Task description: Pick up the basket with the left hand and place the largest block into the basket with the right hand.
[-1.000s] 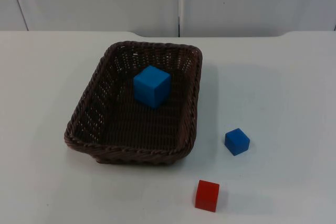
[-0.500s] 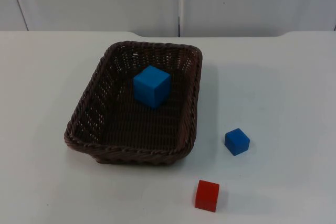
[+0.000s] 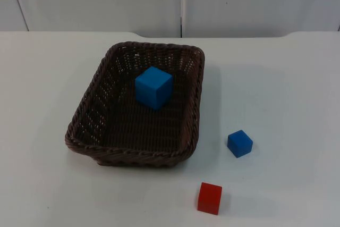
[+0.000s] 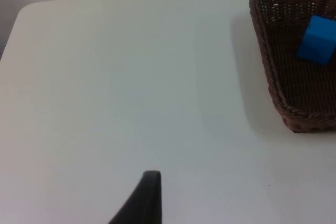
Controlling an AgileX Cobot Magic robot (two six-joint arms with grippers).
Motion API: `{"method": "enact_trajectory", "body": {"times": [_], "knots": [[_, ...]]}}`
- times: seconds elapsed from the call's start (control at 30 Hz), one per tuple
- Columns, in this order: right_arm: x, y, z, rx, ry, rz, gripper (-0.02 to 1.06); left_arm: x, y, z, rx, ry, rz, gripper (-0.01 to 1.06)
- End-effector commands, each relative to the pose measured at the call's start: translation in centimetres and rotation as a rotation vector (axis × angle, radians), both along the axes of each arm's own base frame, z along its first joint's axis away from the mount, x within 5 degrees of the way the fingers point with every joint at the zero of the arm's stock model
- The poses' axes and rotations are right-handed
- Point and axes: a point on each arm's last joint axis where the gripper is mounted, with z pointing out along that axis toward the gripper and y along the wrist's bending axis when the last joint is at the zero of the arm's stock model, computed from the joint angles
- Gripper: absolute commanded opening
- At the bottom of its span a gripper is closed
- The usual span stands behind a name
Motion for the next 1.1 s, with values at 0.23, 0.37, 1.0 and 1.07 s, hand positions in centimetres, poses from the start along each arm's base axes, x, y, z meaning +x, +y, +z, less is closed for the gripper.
{"method": "enact_trajectory", "body": {"times": [0.23,0.37,1.0,1.07], "knots": [[0.13,-0.04,0.02,0.0,-0.018,-0.005,1.05,-0.02,0.04,-0.11,0.011,-0.003,-0.004,1.05],[0.13,-0.04,0.02,0.0,-0.018,-0.005,1.05,-0.02,0.04,-0.11,0.011,-0.003,-0.004,1.05],[0.13,-0.03,0.04,0.002,-0.02,-0.005,1.05,-0.03,-0.07,-0.11,-0.001,-0.001,-0.012,1.05],[0.13,-0.03,0.04,0.002,-0.02,-0.005,1.05,-0.03,-0.07,-0.11,-0.001,-0.001,-0.012,1.05]]}}
